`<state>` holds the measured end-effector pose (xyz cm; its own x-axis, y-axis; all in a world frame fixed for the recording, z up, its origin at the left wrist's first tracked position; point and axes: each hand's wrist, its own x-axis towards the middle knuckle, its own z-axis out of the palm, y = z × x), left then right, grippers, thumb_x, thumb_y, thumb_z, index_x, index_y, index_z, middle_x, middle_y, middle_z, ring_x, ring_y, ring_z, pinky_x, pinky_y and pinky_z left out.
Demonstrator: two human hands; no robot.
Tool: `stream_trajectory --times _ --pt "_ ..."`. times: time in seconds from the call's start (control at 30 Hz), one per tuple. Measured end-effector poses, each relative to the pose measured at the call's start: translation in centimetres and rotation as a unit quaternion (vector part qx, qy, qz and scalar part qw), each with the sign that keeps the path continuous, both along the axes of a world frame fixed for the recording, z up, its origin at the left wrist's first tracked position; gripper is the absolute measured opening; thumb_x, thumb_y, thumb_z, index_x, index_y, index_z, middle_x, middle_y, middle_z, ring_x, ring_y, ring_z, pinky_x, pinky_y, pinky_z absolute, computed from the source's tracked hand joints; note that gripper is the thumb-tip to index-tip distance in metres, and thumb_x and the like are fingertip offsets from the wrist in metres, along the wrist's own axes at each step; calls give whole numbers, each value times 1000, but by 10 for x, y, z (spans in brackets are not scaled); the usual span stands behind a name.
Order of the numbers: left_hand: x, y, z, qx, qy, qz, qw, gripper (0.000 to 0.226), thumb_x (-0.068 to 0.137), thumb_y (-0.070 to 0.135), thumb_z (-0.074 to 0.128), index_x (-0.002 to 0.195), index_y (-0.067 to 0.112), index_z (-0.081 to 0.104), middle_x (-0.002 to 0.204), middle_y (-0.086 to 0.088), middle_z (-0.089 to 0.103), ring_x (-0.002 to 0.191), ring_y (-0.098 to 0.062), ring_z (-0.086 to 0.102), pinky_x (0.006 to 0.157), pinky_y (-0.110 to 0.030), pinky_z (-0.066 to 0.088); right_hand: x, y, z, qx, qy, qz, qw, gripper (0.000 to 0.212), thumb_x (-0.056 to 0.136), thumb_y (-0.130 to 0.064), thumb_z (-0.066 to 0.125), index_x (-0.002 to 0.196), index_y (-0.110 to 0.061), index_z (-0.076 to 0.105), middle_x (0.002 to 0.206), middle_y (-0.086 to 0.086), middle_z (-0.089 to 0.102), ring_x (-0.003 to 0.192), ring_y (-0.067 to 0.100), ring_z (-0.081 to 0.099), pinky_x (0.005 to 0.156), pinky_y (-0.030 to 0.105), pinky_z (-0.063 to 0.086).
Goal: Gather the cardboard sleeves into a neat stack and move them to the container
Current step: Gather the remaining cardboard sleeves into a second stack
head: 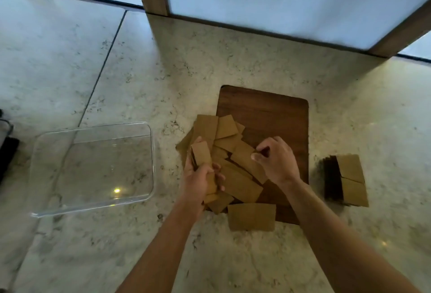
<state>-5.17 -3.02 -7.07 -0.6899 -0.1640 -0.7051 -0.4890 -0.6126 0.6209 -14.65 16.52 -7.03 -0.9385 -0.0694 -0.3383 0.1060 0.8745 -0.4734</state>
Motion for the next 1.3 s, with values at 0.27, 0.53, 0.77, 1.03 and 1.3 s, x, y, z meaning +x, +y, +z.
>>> stream_trajectory --times 0.27,0.53,0.77,1.03,1.3 --pt "-20 1 7 -55 23 -7 998 44 89 34 69 131 34 56 101 -5 73 78 -23 70 59 -37 59 19 -26 21 -300 -51 -268 914 18 89 -26 77 106 -28 70 86 -8 76 77 6 73 63 20 59" --pt "-8 -36 9 -133 -54 1 990 22 91 15 72 91 37 77 90 3 83 98 -29 75 90 -56 62 8 -85 21 -288 -54 -186 938 12 92 -25 75 89 -36 71 93 -10 77 86 6 73 76 28 62" --pt "-20 -34 15 -103 -49 -40 993 29 86 58 76 97 33 66 67 22 76 65 2 73 49 -15 54 21 -89 28 -303 -99 -86 944 5 90 -26 76 92 -30 76 82 -18 78 74 -1 73 56 10 52" --pt "5 -44 2 -72 -60 91 991 33 97 20 63 127 34 65 71 -6 77 59 -25 72 57 -40 62 -22 -164 9 -33 29 158 986 48 93 -49 66 131 -20 59 127 7 56 117 21 53 95 38 51" --pt "-13 -33 1 -90 -39 194 976 29 102 43 63 131 44 60 65 1 65 54 -15 60 48 -34 55 -46 -159 19 -109 -40 83 990 33 99 -38 63 122 -16 72 100 3 77 80 10 70 72 27 55"
